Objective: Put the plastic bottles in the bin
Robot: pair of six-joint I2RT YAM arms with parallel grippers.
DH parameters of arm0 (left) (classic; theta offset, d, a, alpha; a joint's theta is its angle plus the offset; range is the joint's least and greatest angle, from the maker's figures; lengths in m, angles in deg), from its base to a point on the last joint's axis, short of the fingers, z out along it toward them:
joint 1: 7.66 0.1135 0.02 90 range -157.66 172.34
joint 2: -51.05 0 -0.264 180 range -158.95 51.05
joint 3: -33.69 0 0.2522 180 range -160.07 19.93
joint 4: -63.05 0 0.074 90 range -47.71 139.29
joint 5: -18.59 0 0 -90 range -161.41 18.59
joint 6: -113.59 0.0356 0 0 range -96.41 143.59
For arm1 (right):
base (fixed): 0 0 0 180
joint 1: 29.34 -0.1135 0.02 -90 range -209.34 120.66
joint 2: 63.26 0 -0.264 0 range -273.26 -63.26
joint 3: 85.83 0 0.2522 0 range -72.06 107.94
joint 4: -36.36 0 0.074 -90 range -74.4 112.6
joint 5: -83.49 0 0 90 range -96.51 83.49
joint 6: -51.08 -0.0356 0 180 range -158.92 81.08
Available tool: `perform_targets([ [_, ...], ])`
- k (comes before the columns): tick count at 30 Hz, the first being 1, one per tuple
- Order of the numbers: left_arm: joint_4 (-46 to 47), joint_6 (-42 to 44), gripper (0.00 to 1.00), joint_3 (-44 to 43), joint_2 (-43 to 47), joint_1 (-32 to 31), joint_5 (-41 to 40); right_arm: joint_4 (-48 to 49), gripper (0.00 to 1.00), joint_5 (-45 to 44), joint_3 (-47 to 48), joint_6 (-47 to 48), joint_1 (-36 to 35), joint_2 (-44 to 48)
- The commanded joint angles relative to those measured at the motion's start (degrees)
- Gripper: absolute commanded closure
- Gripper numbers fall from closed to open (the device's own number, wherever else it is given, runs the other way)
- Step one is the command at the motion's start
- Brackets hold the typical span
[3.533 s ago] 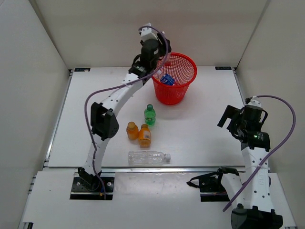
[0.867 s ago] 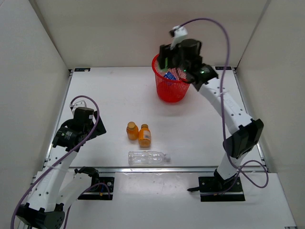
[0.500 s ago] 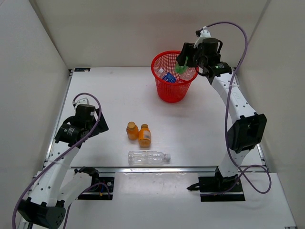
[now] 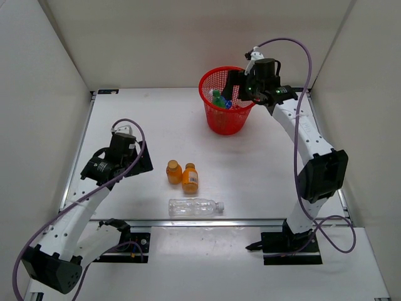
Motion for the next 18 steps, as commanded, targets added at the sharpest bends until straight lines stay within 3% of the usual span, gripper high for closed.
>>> perform_targets([
  [1, 2.7, 1.6, 0.01, -2.7, -0.4, -2.3, 1.2, 2.2, 0.01, -3.5, -0.4, 1.2, -0.3, 8.7],
  [4, 5.2, 2.8, 0.01, -2.4, -1.2, -2.8, 4.5, 1.3, 0.01, -6.1, -5.0, 0.9, 0.0, 14.0],
  [10, 9.7, 5.9, 0.02, -5.0, -8.6, -11.8, 6.1, -5.1, 0.01, -14.8, -19.9, -1.0, 4.1, 27.5],
  [14, 14.9, 7.6, 0.02, -5.3, -13.8, -16.2, 7.3, -7.2, 0.01, -11.3, -31.9, -2.4, 10.0, 37.5],
  [18, 19.5, 7.1, 0.01, -4.2, -17.0, -16.4, 4.5, -8.9, 0.01, -7.9, -37.5, -2.3, 17.0, 44.2],
])
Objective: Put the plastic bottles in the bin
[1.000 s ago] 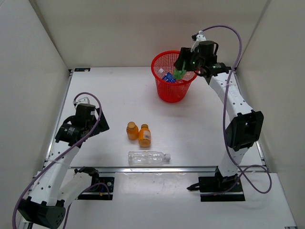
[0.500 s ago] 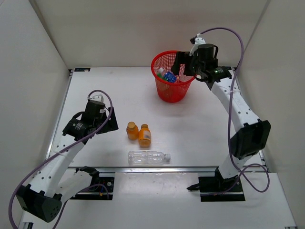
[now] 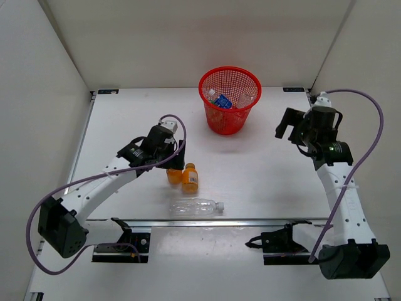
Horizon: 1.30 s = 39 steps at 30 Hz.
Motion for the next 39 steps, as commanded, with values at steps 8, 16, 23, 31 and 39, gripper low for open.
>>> perform_targets([
  [8, 8.4, 0.3, 0.02, 1.3, -6.6, 0.3, -3.6, -2.8, 0.00, 1.5, -6.1, -0.2, 6.2, 7.2],
  [16, 17.6, -1.3, 0.13, 8.9, -6.6, 0.1, -4.7, -3.8, 0.01, 3.2, -10.1, -1.1, 10.2, 10.4],
  [23, 21.4, -3.5, 0.54, 14.2, -1.2, 1.0, -5.8, -3.7, 0.01, 4.4, -12.3, -2.5, 12.4, 14.3],
  [31, 17.4, -2.2, 0.81, 10.7, 2.8, 2.3, -7.9, -4.0, 0.01, 3.5, -12.4, -3.3, 8.9, 12.7],
  [39, 20.2, 4.8, 0.82, -19.7, -5.1, 0.3, -9.3, -4.3, 0.01, 2.7, -15.3, -2.6, 10.4, 12.9],
])
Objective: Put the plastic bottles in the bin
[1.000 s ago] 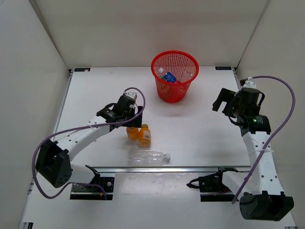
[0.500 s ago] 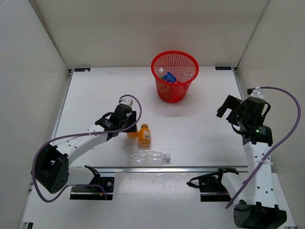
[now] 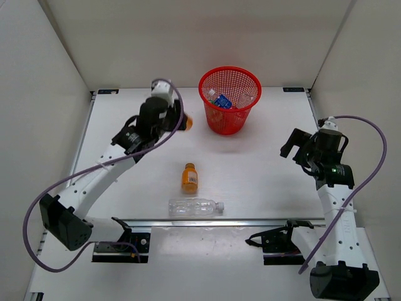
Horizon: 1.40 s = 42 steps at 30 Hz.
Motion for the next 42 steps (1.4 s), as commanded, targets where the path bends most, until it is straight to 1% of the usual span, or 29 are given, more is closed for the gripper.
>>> perform_targets([
  [1, 7.6, 4.6, 0.82, -14.5, -5.9, -1.9, -0.2, 0.8, 0.01, -1.0, -2.2, 0.2, 1.3, 0.8],
  [3, 10.1, 5.8, 0.83, -25.1, -11.7, -3.2, 0.0, 0.9, 0.01, -0.1, -4.2, 0.4, 2.6, 1.1],
  [4, 11.6, 6.6, 0.84, -27.7, -16.2, -3.8, -0.8, 0.4, 0.01, 0.4, -4.1, 0.6, 3.0, 1.1],
  [5, 12.1, 7.5, 0.84, -33.7, -20.8, -4.8, -0.9, 0.9, 0.01, 0.7, -4.3, 0.9, 3.7, 1.3],
  [6, 11.9, 7.1, 0.84, -39.1, -22.9, -4.7, -0.8, 0.6, 0.01, 0.7, -4.6, 1.1, 4.1, 1.1],
  [7, 11.7, 6.2, 0.81, -41.6, -26.7, -5.0, 0.3, 0.6, 0.00, 0.7, -5.1, 1.0, 4.2, 1.2],
  [8, 11.8, 5.1, 0.77, -45.9, -30.6, -4.3, 1.8, 0.3, 0.01, 0.5, -4.6, 1.6, 4.5, 1.1],
  [9, 11.8, 4.4, 0.77, -49.0, -32.0, -4.1, 2.2, 0.5, 0.00, 0.8, -4.8, 1.7, 4.2, 1.3],
  [11, 12.0, 2.0, 0.76, -53.3, -37.9, -3.9, 4.0, 1.3, 0.00, 1.1, -5.3, 2.3, 4.7, 1.0],
  [14, 11.0, 0.0, 0.74, -56.1, -42.3, -4.3, 5.0, 1.4, 0.01, 1.2, -5.3, 2.8, 5.0, 0.5],
  [15, 10.4, -0.6, 0.69, -56.5, -43.1, -4.6, 4.7, 1.3, 0.01, 1.3, -5.3, 2.9, 5.0, 0.8],
  [16, 10.3, -0.9, 0.42, -56.8, -44.0, -4.9, 4.5, 1.4, 0.01, 1.2, -5.4, 3.4, 5.1, 0.8],
  [18, 9.6, -0.7, 0.08, -57.6, -44.6, -5.5, 3.5, 1.7, 0.01, 1.3, -4.9, 3.2, 5.3, 0.6],
  [19, 9.0, -0.6, 0.01, -58.4, -44.6, -5.8, 3.3, 1.8, 0.01, 1.6, -5.1, 3.2, 5.0, -0.2],
  [21, 8.3, -0.7, 0.01, -59.5, -44.4, -5.5, 3.5, 2.0, 0.01, 2.1, -3.9, 3.8, 4.0, -0.3],
  [24, 7.4, -0.1, 0.01, -59.7, -42.0, -5.3, 4.1, 1.9, 0.01, -0.3, -2.3, 3.9, -1.0, -0.3],
  [25, 5.5, 0.2, 0.02, -59.7, -41.4, -5.4, 3.6, 2.0, 0.01, -1.1, -2.2, 4.4, -3.4, -0.3],
  [27, 3.9, 1.4, 0.01, -58.1, -38.0, -5.2, 2.7, 2.0, 0.01, -0.7, -1.1, 4.6, -7.3, -0.2],
  [28, 2.3, 1.1, 0.02, -55.9, -36.6, -5.0, 3.1, 2.1, 0.01, 0.7, -1.1, 5.9, -8.5, -0.1],
  [30, 0.0, 0.5, 0.02, -49.2, -29.7, -3.8, 3.4, 3.0, 0.01, 2.5, -0.9, 6.8, -14.2, -0.1],
  [31, -1.5, -0.1, 0.01, -42.3, -24.6, -3.8, 3.0, 3.2, 0.01, 3.6, -0.7, 6.5, -16.3, -0.3],
  [32, -2.4, -0.2, 0.01, -34.8, -22.1, -2.7, 2.7, 4.1, 0.01, 2.5, -1.0, 5.2, -20.4, -0.8],
  [33, -3.2, -0.7, 0.01, -30.9, -16.7, -2.8, 1.7, 4.3, 0.01, 1.3, -1.0, 4.2, -22.8, -1.4],
  [35, -6.8, -2.2, 0.02, -15.2, -5.4, -1.4, 0.3, 6.7, 0.01, -1.2, -1.4, 2.2, -32.1, -4.0],
  [36, -8.2, -2.9, 0.02, -8.6, -2.8, -0.4, 0.0, 8.0, 0.01, -2.0, -1.0, 1.7, -36.3, -6.4],
  [37, -11.7, -4.1, 0.01, -5.5, 2.0, 0.4, -0.1, 8.8, 0.01, -2.9, -0.3, 0.9, -38.4, -7.6],
  [39, -18.5, -5.3, 0.01, 3.9, 8.3, 2.8, 0.4, 12.0, 0.01, -4.7, 1.2, -1.4, -44.4, -13.9],
  [40, -22.6, -6.9, 0.01, 5.9, 12.2, 3.4, 0.2, 13.9, 0.01, -5.1, 2.2, -2.9, -46.0, -15.4],
  [42, -29.4, -10.3, 0.02, 13.0, 18.6, 6.6, 0.9, 16.7, 0.00, -5.3, 4.0, -6.3, -49.0, -21.9],
])
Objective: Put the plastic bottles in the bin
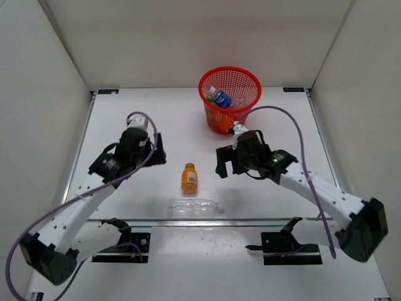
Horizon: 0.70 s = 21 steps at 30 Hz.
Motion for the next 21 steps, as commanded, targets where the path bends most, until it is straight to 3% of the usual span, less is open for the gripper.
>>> perform_targets([
  [1, -15.7, -5.9, 0.01, 9.6, 8.8, 5.1, 0.7, 9.0, 0.01, -2.9, 5.4, -5.5, -4.9, -7.1],
  [6, -18.1, -9.1, 0.01, 16.1, 23.9, 11.3, 6.8, 11.7, 0.01, -7.1, 15.2, -7.9, -11.4, -24.1],
  [13, -22.0, -11.0, 0.02, 15.9, 25.9, 7.1, 4.0, 13.5, 0.00, -9.7, 20.5, -13.3, -14.0, -37.3],
  [18, -22.3, -9.3, 0.02, 15.5, 26.7, 9.3, 3.7, 7.7, 0.02, -9.2, 25.8, -15.2, -15.4, -45.7],
  [21, -22.2, -8.6, 0.01, 14.1, 26.0, 9.4, 3.3, 4.6, 0.18, -11.9, 29.7, -14.6, -16.5, -47.5],
])
